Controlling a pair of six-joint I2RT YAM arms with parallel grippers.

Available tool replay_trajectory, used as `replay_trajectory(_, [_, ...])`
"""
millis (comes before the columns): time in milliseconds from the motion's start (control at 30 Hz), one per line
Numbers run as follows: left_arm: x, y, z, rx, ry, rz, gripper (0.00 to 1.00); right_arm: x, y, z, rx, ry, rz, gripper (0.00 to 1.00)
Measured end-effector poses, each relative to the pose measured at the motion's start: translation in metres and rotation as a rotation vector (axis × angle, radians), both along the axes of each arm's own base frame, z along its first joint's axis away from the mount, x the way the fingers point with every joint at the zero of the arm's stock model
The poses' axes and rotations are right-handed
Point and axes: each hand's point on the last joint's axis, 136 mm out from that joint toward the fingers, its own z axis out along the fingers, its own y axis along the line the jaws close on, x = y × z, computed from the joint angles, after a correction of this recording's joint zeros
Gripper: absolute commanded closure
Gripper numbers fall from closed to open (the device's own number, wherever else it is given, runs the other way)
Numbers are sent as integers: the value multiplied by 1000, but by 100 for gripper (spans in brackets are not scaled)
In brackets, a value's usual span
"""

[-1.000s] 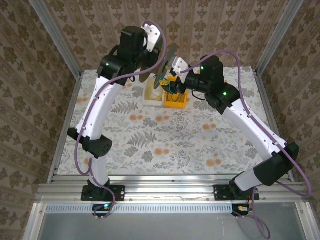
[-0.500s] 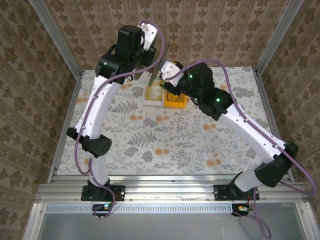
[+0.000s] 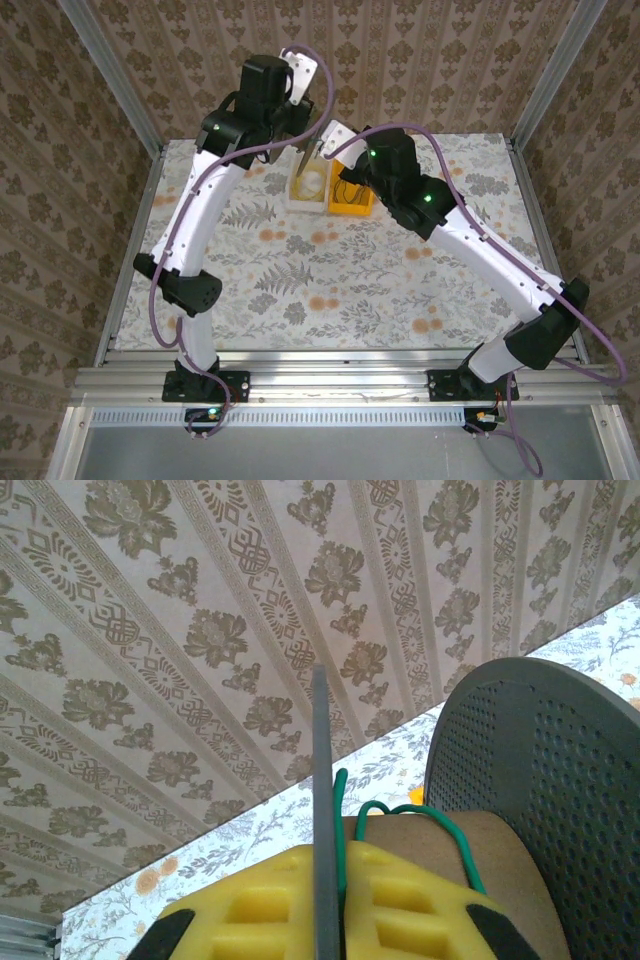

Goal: Wrap the cables

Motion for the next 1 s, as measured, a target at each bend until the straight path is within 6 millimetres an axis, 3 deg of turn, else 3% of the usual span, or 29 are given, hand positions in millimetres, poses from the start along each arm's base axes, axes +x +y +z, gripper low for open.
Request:
replay_trajectory(433, [-3,9,7,8,-25,16,100,42,-38,-12,-123,-64,-237,100])
replay_trajectory(667, [1,1,-5,13,-12,3,100,49,-49,-7,-8,-47,-231,100])
replay_trajectory(767, [0,1,-13,24,3,3,100,39,-44,6,110,-31,-135,100])
replay_trajectory(1000, [-4,-1,-16,20,13,-17,100,3,-45,68,377,-61,46,100])
